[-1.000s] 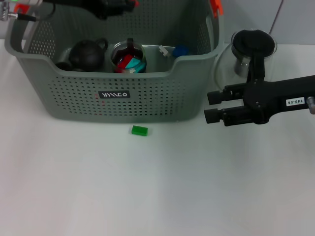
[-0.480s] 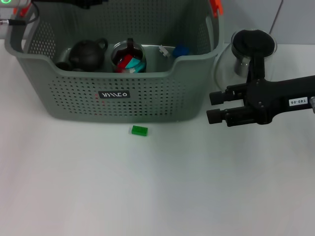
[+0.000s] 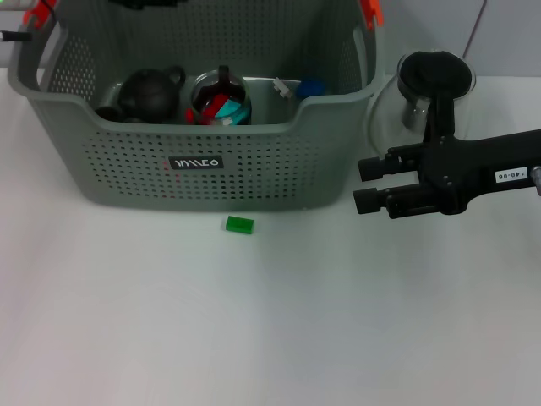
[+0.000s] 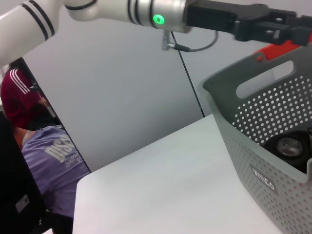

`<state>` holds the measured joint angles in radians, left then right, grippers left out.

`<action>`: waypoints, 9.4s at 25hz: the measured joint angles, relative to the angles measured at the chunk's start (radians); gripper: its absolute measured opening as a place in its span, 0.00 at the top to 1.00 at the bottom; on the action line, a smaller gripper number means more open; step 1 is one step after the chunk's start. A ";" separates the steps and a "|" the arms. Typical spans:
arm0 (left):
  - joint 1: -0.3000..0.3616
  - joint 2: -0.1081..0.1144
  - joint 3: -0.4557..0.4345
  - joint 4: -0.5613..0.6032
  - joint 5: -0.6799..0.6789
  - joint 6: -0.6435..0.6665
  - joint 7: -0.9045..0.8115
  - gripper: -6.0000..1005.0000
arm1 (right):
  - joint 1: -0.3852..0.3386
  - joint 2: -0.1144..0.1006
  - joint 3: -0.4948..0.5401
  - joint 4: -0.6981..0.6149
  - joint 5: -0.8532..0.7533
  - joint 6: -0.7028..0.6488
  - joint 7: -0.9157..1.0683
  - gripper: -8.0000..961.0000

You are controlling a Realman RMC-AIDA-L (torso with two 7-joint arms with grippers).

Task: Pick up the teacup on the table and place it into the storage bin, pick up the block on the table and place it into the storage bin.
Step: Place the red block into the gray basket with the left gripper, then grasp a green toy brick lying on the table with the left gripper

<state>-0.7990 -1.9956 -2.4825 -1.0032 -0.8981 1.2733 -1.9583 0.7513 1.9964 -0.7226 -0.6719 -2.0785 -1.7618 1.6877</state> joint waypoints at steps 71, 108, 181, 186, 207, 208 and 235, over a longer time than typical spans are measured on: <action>0.319 -0.175 0.383 0.170 -0.111 -0.038 0.527 0.06 | -0.043 -0.018 0.053 -0.012 0.099 -0.054 -0.063 0.29; 0.314 -0.175 0.445 0.209 -0.108 -0.164 0.454 0.06 | -0.043 -0.016 0.059 -0.006 0.100 -0.051 -0.077 0.29; 0.299 -0.174 0.403 0.214 -0.121 -0.105 0.508 0.06 | -0.063 -0.016 0.075 -0.005 0.101 -0.045 -0.102 0.29; 0.297 -0.175 0.406 0.223 -0.124 -0.121 0.527 0.06 | -0.064 -0.016 0.075 -0.005 0.101 -0.046 -0.102 0.29; 0.272 -0.175 0.406 0.283 -0.134 -0.187 0.551 0.06 | -0.061 -0.016 0.075 -0.005 0.101 -0.044 -0.103 0.29; 0.272 -0.175 0.406 0.284 -0.134 -0.187 0.553 0.06 | -0.061 -0.016 0.075 -0.005 0.101 -0.044 -0.103 0.29; 0.259 -0.176 0.430 0.294 -0.136 -0.153 0.555 0.06 | -0.059 -0.016 0.076 -0.005 0.103 -0.042 -0.105 0.29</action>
<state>-0.5397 -2.1720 -2.0524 -0.7093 -1.0344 1.1201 -1.4037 0.6921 1.9803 -0.6464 -0.6765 -1.9757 -1.8038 1.5830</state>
